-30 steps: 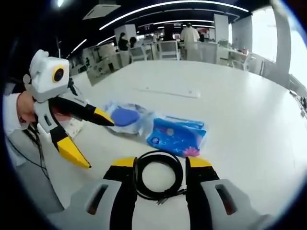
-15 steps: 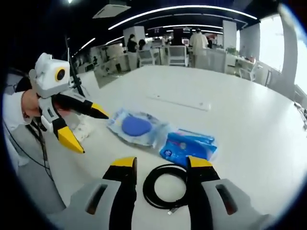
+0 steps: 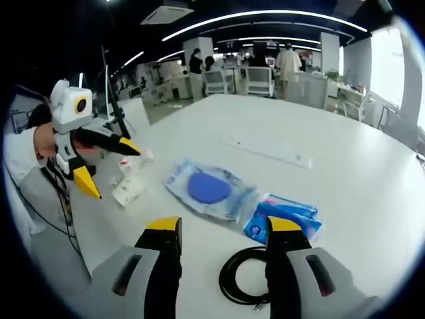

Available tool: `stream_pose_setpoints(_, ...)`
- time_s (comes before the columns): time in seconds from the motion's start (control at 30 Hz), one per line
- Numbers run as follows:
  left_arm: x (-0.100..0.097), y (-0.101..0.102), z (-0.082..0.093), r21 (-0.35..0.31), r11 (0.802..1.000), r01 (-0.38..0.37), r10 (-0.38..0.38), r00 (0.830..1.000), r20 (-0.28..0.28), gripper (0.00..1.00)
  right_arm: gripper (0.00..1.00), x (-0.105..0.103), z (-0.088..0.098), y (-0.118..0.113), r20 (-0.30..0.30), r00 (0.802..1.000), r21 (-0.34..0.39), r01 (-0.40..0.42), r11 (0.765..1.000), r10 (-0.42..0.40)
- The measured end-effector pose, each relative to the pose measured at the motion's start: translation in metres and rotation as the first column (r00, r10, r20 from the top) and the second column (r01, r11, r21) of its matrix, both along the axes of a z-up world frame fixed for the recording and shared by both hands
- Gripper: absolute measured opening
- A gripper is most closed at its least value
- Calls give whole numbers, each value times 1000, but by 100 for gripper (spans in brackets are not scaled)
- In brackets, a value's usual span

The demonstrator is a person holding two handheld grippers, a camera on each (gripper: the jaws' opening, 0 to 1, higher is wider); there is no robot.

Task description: Arrange the tabletop items into an orderly group along one side of the table until the central work area is clear of visible clutter.

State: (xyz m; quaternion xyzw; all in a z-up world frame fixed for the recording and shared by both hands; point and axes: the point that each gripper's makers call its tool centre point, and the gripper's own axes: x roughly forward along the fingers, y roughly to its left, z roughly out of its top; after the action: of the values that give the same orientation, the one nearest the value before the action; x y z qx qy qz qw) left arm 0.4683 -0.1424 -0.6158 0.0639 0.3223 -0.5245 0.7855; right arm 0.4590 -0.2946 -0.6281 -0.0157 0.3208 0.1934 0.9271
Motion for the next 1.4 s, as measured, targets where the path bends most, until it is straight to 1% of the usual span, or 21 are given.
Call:
stream_pose_setpoints(0.2, 6, 21, 11, -18, 999, -32, 32, 999, 20, 84, 53, 12, 12, 22, 17, 999, 8, -43, 999, 42)
stream_pose_setpoints(0.27, 7, 29, 12, -18, 999, -46, 46, 999, 20, 84, 54, 15, 18, 33, 23, 998, 20, -61, 998, 61)
stream_pose_setpoints(0.33, 8, 37, 14, -20, 998, -57, 58, 998, 25, 84, 54, 20, 20, 40, 31, 996, 10, -80, 997, 79)
stream_pose_setpoints(0.37, 9, 41, 15, -21, 998, -64, 65, 998, 26, 85, 54, 23, 22, 46, 36, 995, 17, -89, 996, 88)
stream_pose_setpoints(0.47, 10, 53, 17, -22, 996, -86, 86, 996, 29, 85, 55, 27, 25, 57, 39, 993, 17, -114, 993, 113)
stream_pose_setpoints(0.5, 11, 56, 17, -21, 995, -93, 94, 995, 28, 85, 55, 30, 27, 66, 43, 991, 25, -128, 992, 126)
stream_pose_setpoints(0.53, 11, 61, 17, -20, 995, -99, 100, 995, 32, 85, 55, 30, 27, 68, 43, 990, 26, -132, 991, 131)
stream_pose_setpoints(0.67, 12, 76, 17, -15, 993, -119, 120, 992, 35, 85, 56, 36, 29, 89, 48, 984, 30, -174, 984, 172)
stream_pose_setpoints(1.0, 18, 116, 18, -12, 981, -192, 192, 981, 41, 85, 58, 49, 31, 139, 45, 961, 33, -274, 961, 272)
stream_pose_setpoints(1.03, 19, 120, 18, -11, 980, -198, 198, 979, 40, 85, 57, 49, 30, 141, 44, 960, 32, -278, 960, 277)
stream_pose_setpoints(1.23, 23, 145, 14, -7, 971, -241, 241, 970, 39, 85, 58, 56, 28, 167, 38, 945, 33, -327, 944, 326)
stream_pose_setpoints(1.4, 26, 165, 10, -5, 962, -274, 274, 961, 35, 85, 58, 62, 23, 189, 25, 933, 52, -360, 932, 359)
